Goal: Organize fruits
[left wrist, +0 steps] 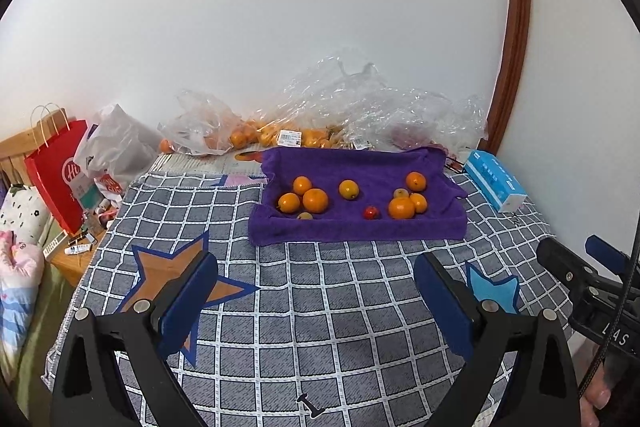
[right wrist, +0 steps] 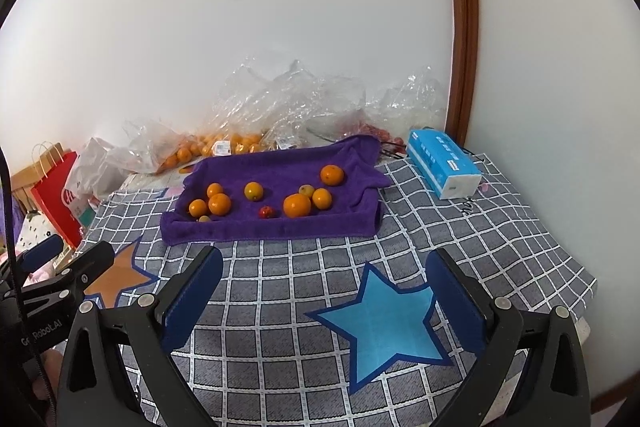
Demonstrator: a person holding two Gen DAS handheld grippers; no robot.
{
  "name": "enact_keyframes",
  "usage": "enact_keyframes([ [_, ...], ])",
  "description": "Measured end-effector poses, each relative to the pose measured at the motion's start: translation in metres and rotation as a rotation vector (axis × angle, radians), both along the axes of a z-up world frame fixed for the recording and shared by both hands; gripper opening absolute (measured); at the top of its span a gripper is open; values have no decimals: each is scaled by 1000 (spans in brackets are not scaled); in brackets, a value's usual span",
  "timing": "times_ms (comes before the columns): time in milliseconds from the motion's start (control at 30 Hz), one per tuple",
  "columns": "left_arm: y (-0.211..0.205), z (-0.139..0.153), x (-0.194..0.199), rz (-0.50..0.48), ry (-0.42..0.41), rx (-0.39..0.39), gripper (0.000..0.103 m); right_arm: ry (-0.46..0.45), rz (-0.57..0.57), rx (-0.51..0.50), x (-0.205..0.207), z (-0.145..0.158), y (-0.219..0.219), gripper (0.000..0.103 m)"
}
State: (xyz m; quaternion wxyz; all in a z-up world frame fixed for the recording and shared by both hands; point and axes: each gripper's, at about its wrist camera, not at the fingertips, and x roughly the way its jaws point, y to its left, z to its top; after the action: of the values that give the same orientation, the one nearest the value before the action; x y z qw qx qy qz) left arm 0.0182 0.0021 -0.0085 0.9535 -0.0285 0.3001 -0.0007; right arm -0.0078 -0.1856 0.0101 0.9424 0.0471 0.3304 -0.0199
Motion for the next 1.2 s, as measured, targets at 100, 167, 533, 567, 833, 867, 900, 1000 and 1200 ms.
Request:
enact_keyframes([
  [100,1,-2,-1,2,0,-3,99,-2,-3,2,-1,-1,-1,100],
  [167,1,-2,0,1,4,0,99,-5,-5,6,-2,-1,-2,100],
  [533,0,-3,-1,-8,8,-7,99,-9,-13,1,-5,0,-2,100],
  [567,0,-3,-1,-10,8,-10,99,-10,-15,2,-5,0,-3,100],
  [833,0,-1,-2,-9,1,-9,99,-7,-26,-4,-6,0,-6,100],
  [867,0,-1,-2,-10,0,-10,99,-7,-26,-6,-6,0,-6,100],
  [900,0,-1,-2,-11,-1,-9,99,-8,-28,-9,-6,1,-5,100],
  [1000,-1,0,-3,-13,-2,-9,99,-13,-29,-6,-6,2,-6,100],
  [1200,-1,0,-3,-14,-2,-7,99,-14,-30,-9,-7,2,-7,100],
])
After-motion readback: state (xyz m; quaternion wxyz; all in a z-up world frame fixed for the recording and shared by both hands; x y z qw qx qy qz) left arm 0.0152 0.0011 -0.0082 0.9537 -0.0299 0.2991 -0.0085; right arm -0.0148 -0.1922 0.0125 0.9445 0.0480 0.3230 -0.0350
